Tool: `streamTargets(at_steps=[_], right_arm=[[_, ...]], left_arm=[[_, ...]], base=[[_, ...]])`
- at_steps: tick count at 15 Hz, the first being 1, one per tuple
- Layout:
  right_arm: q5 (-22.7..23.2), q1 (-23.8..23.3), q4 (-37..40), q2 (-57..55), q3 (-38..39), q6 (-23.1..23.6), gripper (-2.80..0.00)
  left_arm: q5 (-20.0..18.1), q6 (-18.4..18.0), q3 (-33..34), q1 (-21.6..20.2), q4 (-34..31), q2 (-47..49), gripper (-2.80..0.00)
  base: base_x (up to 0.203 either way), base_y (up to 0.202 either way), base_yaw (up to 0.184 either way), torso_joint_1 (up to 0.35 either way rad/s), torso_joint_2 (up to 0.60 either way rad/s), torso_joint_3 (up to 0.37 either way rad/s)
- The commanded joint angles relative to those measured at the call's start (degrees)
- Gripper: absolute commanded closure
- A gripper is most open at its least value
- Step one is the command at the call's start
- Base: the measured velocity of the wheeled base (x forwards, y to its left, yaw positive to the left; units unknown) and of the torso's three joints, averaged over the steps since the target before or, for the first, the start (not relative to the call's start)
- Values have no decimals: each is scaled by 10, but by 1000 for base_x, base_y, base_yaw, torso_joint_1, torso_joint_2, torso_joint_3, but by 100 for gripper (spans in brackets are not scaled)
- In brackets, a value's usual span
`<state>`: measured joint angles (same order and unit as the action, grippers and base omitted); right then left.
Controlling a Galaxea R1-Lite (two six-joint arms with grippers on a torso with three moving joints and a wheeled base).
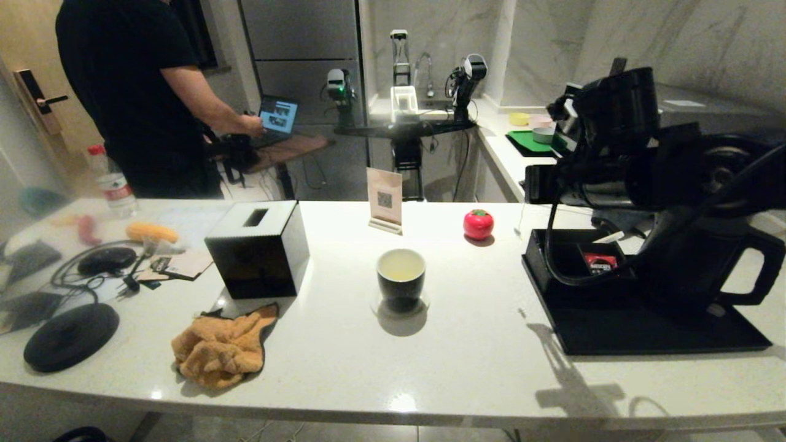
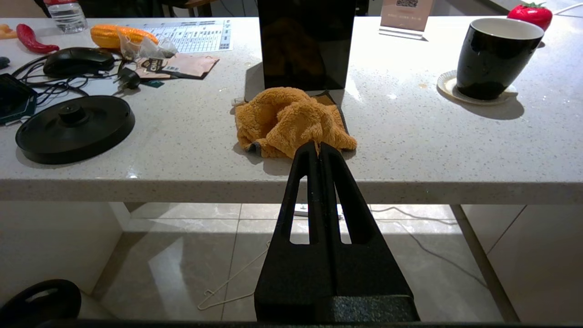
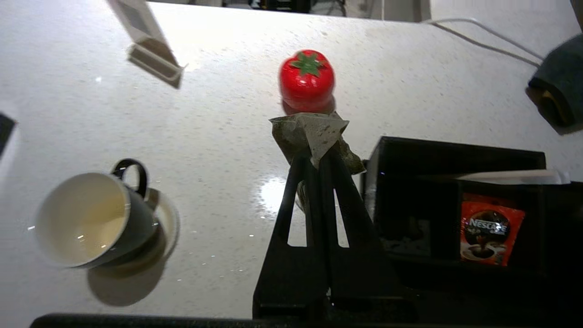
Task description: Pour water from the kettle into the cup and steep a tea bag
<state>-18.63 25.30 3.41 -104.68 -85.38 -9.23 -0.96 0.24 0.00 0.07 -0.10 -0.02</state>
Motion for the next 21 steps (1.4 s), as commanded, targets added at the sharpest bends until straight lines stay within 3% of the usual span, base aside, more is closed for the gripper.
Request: streamTargets(at_steps=[1, 7, 12, 16, 21], right_arm=[[-1, 28, 1, 18, -2, 6, 0], [1, 80, -52, 17, -4, 57, 0], [1, 136, -81, 9, -10, 59, 0], [0, 171, -82, -13, -60, 60, 0], [0, 186, -86, -15, -62, 64, 0]], left_arm=[[0, 0, 0, 0, 0, 0, 0], [0, 0, 0, 0, 0, 0, 0], [0, 0, 0, 0, 0, 0, 0], [0, 0, 0, 0, 0, 0, 0], [0, 0, 0, 0, 0, 0, 0]], base=[[0, 0, 0, 0, 0, 0], [0, 0, 0, 0, 0, 0], [0, 0, 0, 0, 0, 0], [0, 0, 0, 0, 0, 0], [0, 0, 0, 0, 0, 0]])
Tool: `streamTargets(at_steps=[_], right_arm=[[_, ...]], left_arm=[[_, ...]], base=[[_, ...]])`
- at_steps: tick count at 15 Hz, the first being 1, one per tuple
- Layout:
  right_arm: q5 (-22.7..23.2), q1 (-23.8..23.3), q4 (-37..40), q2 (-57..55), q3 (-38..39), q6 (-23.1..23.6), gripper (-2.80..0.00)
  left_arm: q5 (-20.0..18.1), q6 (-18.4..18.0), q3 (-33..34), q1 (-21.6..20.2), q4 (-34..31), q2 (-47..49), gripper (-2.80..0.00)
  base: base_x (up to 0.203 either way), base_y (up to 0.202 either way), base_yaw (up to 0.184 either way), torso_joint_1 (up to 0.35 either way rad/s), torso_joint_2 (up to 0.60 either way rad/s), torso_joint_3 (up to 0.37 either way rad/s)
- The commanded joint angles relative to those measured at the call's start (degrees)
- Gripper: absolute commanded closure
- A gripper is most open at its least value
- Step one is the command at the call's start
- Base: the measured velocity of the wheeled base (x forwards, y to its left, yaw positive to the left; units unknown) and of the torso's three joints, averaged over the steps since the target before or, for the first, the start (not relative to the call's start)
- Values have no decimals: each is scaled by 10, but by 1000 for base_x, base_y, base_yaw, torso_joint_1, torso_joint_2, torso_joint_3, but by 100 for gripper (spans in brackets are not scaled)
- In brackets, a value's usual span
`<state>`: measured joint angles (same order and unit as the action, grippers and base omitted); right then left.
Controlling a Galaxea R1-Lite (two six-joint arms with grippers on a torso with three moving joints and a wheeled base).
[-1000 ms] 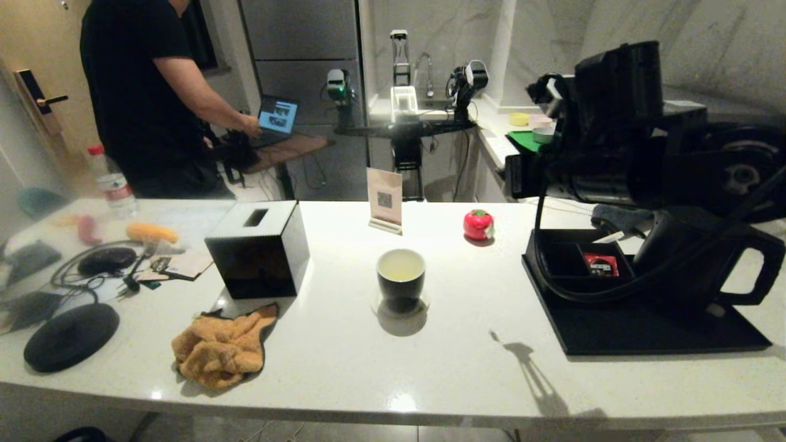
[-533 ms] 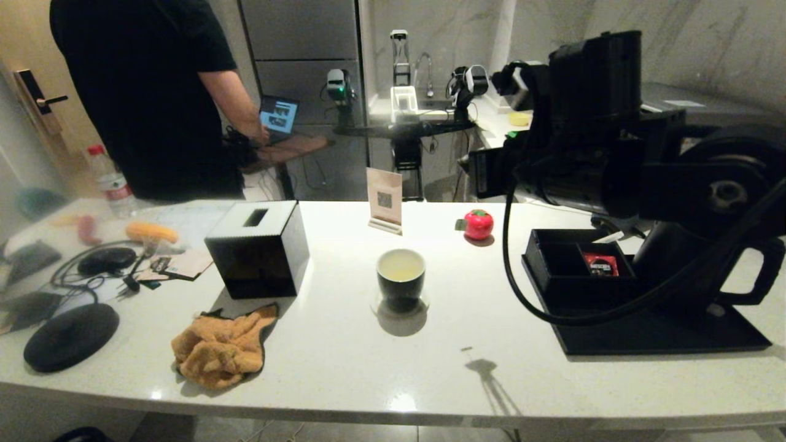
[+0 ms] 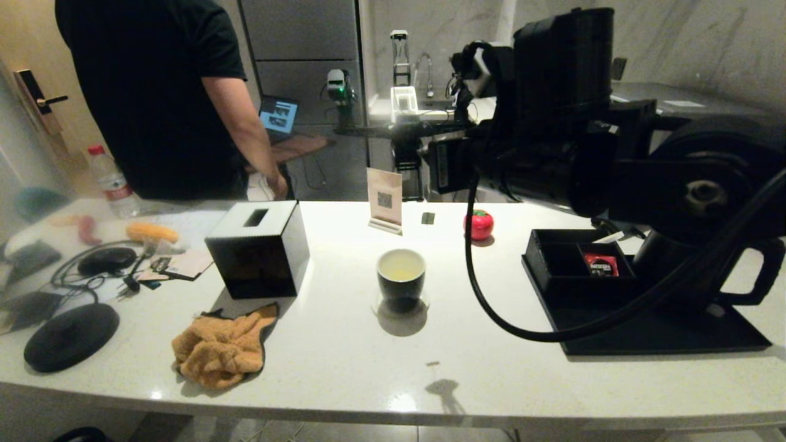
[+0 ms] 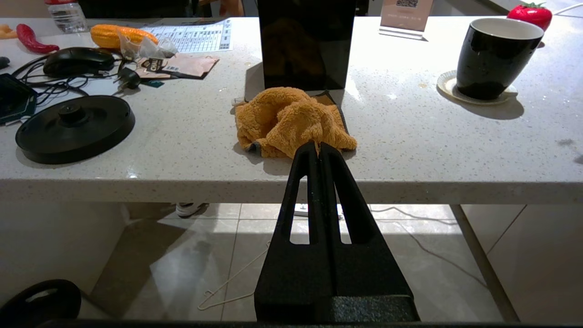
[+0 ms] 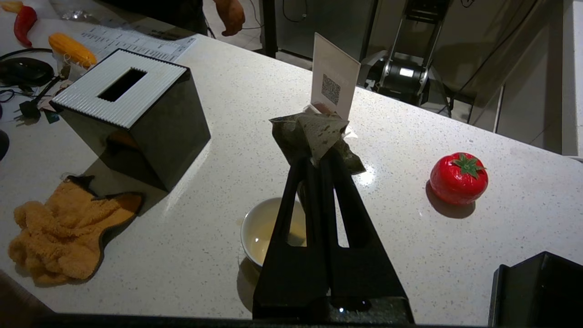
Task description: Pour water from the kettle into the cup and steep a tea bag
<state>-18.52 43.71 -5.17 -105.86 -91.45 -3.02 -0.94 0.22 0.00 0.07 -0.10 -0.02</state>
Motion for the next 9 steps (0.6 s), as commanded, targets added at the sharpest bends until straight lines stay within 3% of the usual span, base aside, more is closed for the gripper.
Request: streamTargets(at_steps=[1, 9], right_arm=[[-1, 2, 0, -3, -5, 2, 0], [-2, 31, 1, -5, -7, 3, 0]], left_arm=[[0, 0, 0, 0, 0, 0, 0], [-1, 0, 0, 0, 0, 0, 0]], base=[[0, 0, 0, 0, 0, 0], [0, 0, 0, 0, 0, 0]])
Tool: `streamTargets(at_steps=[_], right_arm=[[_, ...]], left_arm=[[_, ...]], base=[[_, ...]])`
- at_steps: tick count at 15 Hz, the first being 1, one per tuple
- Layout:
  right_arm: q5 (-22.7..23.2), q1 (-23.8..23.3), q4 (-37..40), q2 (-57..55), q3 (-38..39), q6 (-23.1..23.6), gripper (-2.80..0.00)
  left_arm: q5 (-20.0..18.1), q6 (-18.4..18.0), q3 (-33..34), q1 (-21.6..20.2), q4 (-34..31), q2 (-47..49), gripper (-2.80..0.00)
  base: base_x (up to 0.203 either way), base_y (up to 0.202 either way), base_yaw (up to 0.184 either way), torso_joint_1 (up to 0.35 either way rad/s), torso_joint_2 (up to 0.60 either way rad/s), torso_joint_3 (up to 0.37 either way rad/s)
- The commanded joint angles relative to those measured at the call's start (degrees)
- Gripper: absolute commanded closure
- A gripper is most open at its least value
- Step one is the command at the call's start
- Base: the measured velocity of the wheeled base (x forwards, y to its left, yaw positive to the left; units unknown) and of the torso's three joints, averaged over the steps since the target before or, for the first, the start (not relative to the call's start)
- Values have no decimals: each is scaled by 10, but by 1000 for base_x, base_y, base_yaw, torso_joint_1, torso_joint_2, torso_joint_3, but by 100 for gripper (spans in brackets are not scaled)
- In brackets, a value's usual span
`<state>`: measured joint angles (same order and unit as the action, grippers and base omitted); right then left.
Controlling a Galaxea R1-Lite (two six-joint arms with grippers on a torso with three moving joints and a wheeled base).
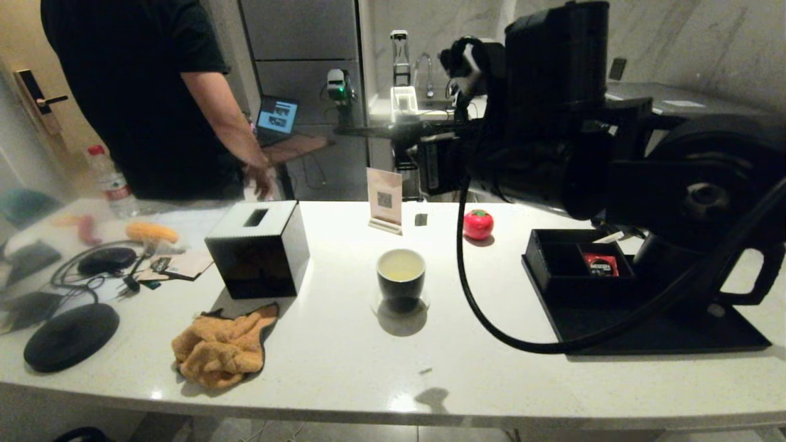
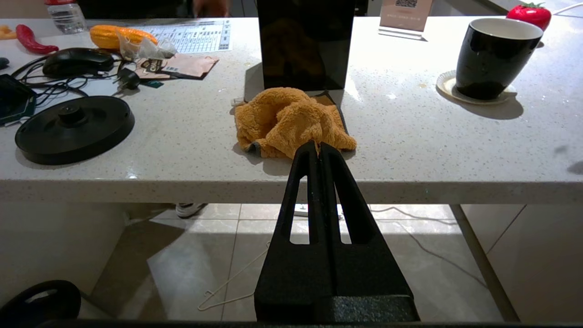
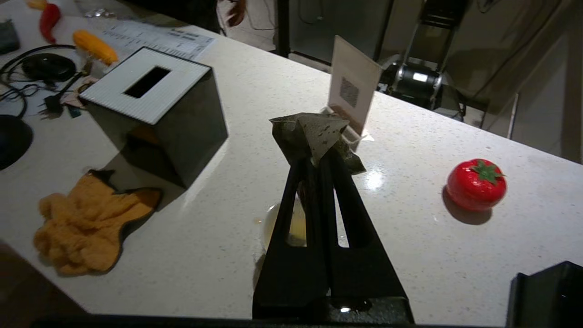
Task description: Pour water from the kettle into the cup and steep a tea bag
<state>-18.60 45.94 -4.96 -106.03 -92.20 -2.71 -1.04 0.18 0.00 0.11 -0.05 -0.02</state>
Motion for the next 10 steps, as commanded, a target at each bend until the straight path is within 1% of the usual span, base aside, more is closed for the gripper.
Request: streamTargets(at_steps=[1, 4, 6, 7, 8, 10], right_arm=[[-1, 15, -1, -6, 0, 0, 0], [-1, 28, -3, -8, 1, 3, 0], [-1, 29, -2, -8, 2, 3, 0], [-1, 29, -2, -7, 3, 3, 0], [-1, 30, -2, -7, 2, 3, 0], [-1, 33, -2, -4, 3, 3, 0]], left_arm=[[-1, 0, 0, 0, 0, 0, 0], [-1, -2, -1, 0, -2, 0, 0], [-6, -23, -2, 0, -2, 0, 0], [-8, -27, -4, 0, -2, 0, 0], [-12, -26, -13, 0, -3, 1, 0], [-41, -23, -48, 0, -14, 18, 0]], base=[[0, 0, 0, 0, 0, 0], [0, 0, 0, 0, 0, 0], [0, 0, 0, 0, 0, 0], [0, 0, 0, 0, 0, 0], [0, 0, 0, 0, 0, 0], [0, 0, 0, 0, 0, 0]])
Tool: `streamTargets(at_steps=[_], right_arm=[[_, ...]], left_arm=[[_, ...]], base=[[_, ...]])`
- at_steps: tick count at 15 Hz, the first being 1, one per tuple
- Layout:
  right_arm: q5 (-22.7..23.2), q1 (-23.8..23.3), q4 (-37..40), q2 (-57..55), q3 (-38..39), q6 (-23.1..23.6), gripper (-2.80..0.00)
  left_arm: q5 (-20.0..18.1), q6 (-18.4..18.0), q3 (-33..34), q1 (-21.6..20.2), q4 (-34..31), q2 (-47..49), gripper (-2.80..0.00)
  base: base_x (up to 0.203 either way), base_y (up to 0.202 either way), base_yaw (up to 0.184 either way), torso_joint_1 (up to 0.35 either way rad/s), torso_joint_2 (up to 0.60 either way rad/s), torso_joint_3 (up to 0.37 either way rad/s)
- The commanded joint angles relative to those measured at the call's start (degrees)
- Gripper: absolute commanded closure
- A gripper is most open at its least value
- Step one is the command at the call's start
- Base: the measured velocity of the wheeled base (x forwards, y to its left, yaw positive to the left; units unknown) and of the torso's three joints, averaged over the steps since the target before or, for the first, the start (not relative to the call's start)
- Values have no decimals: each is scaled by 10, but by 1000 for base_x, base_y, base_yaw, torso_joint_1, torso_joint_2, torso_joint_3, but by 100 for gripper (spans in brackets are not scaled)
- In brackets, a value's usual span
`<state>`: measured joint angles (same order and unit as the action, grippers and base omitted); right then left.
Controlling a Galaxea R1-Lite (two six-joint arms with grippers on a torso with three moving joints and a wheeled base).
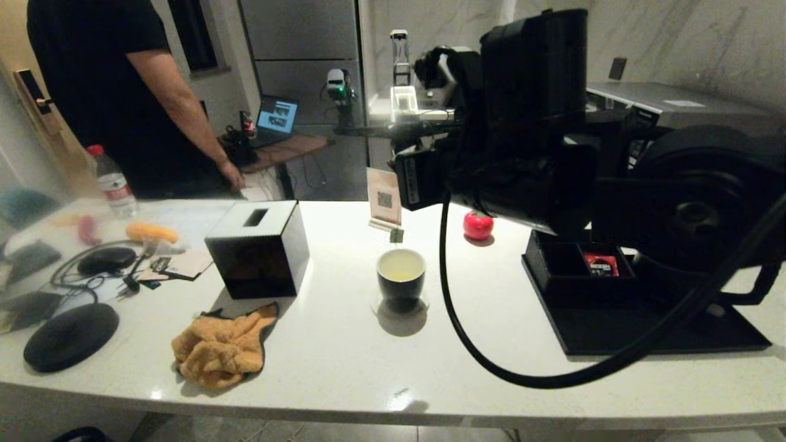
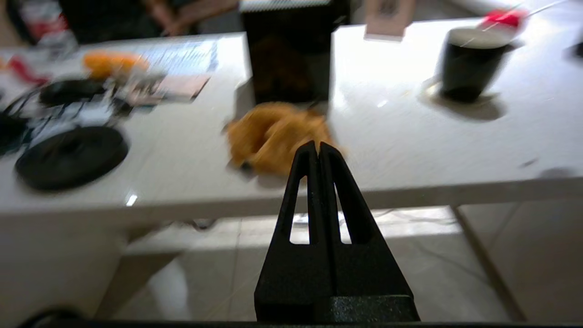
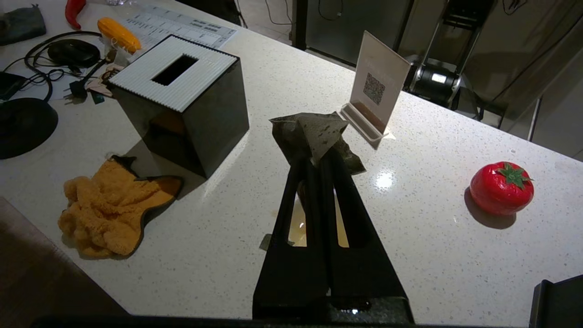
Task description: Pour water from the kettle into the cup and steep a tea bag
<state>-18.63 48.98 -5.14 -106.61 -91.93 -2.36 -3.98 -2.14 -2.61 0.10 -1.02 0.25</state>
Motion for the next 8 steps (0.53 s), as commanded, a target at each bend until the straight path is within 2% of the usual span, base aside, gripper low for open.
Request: streamTargets(at_steps=[1, 5, 8], right_arm=[[-1, 5, 0, 2, 0, 0, 0], [-1, 11, -12, 3, 1, 0, 0], [-1, 12, -17, 3, -3, 1, 0]], left_arm=[[-23, 1, -41, 0, -7, 36, 0], [-63, 0, -112, 2, -7, 143, 0], [-112, 0, -166, 2, 25, 254, 0]], base=[[0, 0, 0, 0, 0, 0], [0, 0, 0, 0, 0, 0], [0, 0, 0, 0, 0, 0]])
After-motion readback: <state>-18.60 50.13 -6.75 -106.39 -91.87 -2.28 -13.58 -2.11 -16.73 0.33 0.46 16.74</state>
